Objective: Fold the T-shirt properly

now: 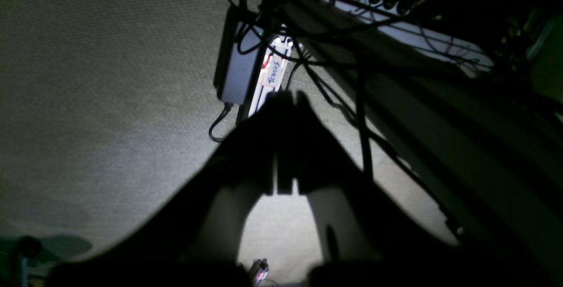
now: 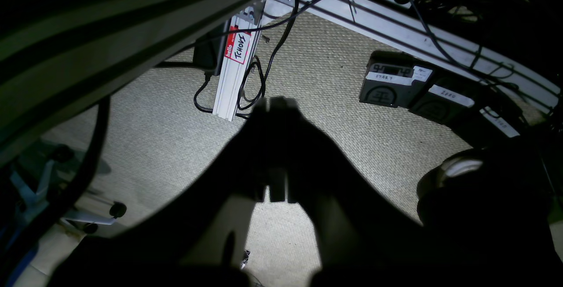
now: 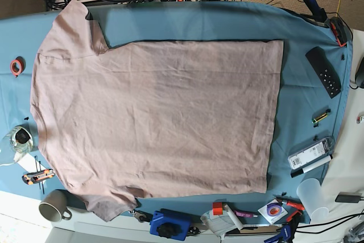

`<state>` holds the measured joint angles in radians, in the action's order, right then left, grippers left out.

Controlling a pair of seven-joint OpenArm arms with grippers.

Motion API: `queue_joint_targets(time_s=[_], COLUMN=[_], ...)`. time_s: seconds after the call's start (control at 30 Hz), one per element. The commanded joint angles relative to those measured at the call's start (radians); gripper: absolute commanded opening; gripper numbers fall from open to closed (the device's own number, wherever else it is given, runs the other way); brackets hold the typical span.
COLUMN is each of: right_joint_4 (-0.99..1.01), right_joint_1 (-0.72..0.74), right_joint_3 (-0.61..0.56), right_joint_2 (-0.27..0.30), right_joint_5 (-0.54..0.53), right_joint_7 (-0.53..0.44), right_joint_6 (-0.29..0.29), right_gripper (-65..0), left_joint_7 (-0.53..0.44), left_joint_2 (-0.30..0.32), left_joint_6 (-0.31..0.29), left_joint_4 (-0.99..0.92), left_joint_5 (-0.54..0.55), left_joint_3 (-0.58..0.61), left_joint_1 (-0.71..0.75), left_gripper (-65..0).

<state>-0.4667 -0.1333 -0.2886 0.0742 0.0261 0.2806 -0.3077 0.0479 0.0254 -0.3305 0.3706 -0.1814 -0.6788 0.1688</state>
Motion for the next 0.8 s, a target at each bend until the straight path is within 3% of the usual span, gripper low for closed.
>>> queue_joint_targets(time_s=[0.0, 0.17, 0.77], right_joint_4=[-0.009, -0.009, -0.009], right_joint_1=[0.0, 0.0, 0.0], right_joint_3=[0.002, 0.002, 0.002], right_joint_2=[0.003, 0.003, 0.003], right_joint_5=[-0.003, -0.003, -0.003], right_joint_7=[0.0, 0.0, 0.0], right_joint_6=[-0.006, -0.006, -0.006], right_gripper=[-65.0, -65.0, -65.0], left_joint_7=[-0.004, -0.004, -0.004], left_joint_2=[0.006, 0.017, 0.025], left_joint_6=[-0.007, -0.007, -0.007], left_joint_4=[0.004, 0.004, 0.005], left_joint_5=[0.018, 0.062, 0.063], left_joint_3=[0.002, 0.002, 0.002], left_joint_1=[0.007, 0.014, 0.017], left_gripper=[-65.0, -65.0, -65.0])
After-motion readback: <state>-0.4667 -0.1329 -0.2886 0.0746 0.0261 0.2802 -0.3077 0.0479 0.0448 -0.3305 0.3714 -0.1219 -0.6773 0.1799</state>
